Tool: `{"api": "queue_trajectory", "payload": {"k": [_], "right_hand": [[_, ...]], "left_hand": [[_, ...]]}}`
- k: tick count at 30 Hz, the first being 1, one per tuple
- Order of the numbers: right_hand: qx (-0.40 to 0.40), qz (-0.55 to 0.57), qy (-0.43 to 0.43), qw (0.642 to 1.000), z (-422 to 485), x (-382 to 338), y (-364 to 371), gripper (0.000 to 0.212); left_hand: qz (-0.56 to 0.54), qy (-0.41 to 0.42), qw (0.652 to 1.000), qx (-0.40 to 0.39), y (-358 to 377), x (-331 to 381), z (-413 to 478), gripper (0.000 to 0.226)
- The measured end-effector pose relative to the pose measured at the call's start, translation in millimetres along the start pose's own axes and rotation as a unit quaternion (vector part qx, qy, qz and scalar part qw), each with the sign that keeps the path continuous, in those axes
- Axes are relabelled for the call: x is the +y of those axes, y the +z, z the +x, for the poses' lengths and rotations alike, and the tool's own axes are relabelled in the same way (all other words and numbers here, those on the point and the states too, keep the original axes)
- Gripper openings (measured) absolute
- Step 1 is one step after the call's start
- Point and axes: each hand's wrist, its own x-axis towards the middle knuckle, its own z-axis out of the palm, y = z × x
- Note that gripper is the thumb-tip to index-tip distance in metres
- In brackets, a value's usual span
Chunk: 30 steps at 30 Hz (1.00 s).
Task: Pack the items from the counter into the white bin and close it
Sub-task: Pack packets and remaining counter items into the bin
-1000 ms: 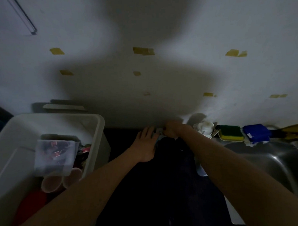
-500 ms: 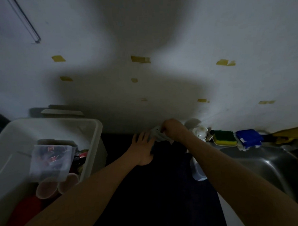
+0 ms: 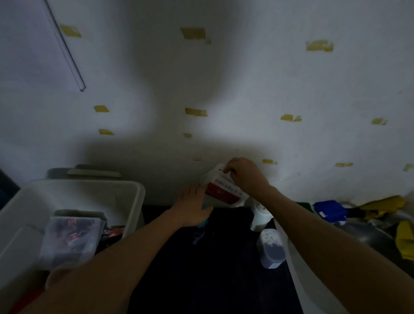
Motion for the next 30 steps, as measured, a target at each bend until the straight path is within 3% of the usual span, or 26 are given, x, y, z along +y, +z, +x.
{"api": "queue_trajectory", "payload": {"k": [8, 14, 19, 27, 30], "right_hand": [[0.123, 0.020, -0.103, 0.987, -9, -42, -20, 0.025], [0.199, 0.041, -0.172, 0.964, -7, -83, -30, 0.022], [0.242, 0.054, -0.238, 0.939, -2, -118, -32, 0.020], [0.271, 0.115, -0.233, 0.927, 3, -166, -14, 0.016], [0.230, 0.192, -0.160, 0.940, 4, -195, -11, 0.020]], "left_hand": [[-0.105, 0.041, 0.974, 0.198, -42, 2, -23, 0.052], [-0.210, 0.068, 0.933, 0.284, -64, -9, -40, 0.036], [-0.215, 0.027, 0.902, 0.373, -81, -18, -60, 0.025], [-0.256, 0.012, 0.863, 0.435, -94, -32, -112, 0.022], [-0.271, 0.002, 0.844, 0.463, -97, -47, -135, 0.029]]}}
